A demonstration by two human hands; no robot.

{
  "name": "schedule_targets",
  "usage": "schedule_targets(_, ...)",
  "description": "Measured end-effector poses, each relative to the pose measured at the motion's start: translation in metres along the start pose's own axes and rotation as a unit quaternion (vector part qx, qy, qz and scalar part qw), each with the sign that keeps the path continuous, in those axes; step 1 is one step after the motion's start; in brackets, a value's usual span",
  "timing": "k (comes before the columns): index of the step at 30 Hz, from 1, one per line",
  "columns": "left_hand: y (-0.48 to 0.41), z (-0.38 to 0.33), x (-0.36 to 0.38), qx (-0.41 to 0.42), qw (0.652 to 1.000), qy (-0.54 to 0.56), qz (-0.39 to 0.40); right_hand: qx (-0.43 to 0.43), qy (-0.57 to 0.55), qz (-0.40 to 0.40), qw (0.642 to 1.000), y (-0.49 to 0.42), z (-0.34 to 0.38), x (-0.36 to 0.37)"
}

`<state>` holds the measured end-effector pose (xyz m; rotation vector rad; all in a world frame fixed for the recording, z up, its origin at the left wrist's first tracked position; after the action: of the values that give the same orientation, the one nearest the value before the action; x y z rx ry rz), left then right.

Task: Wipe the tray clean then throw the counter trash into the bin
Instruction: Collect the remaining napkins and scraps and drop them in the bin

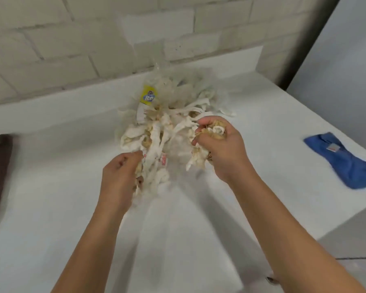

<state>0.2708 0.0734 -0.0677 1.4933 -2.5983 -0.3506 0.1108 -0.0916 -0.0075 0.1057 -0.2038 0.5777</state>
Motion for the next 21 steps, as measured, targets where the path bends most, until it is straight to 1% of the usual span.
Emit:
schedule_targets(3, 0.043, 0.01, 0.082, -0.01, 0.996, 0.001, 0.086, 0.01, -0.009, -0.043, 0.999, 0.024, 0.011, -0.087)
schedule_targets(6, 0.092, 0.022, 0.158, -0.011, 0.984, -0.018, 0.176, 0.012, -0.014, -0.07, 0.997, 0.049, 0.016, -0.162)
schedule_targets(8, 0.131, 0.036, 0.206, -0.019, 0.974, -0.034, 0.222, 0.003, -0.015, -0.07, 0.997, 0.066, 0.018, -0.21)
schedule_targets(12, 0.203, 0.07, 0.289, -0.025, 0.955, -0.032, 0.294, -0.006, -0.023, -0.055, 0.998, 0.093, 0.014, -0.294)
schedule_targets(15, 0.242, 0.104, 0.345, -0.015, 0.944, -0.038, 0.327, 0.021, -0.057, -0.054, 0.997, 0.103, -0.011, -0.354)
schedule_targets(17, 0.255, 0.137, 0.377, -0.023, 0.94, -0.067, 0.334, 0.039, -0.048, -0.068, 0.996, 0.104, -0.039, -0.396)
schedule_targets(21, 0.238, 0.244, 0.418, -0.072, 0.946, -0.132, 0.288, 0.105, 0.027, -0.137, 0.985, 0.108, -0.136, -0.478)
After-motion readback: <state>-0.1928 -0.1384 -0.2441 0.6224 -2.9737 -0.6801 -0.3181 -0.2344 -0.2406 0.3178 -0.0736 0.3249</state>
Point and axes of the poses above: each hand's wrist, its own y-axis away from the middle knuckle, its own x-axis out of the palm, z = x × y, the point moved 9 cm from there along -y, towards the middle knuckle, and after that the axes turned 1 degree about x, right-handed, at the moved point
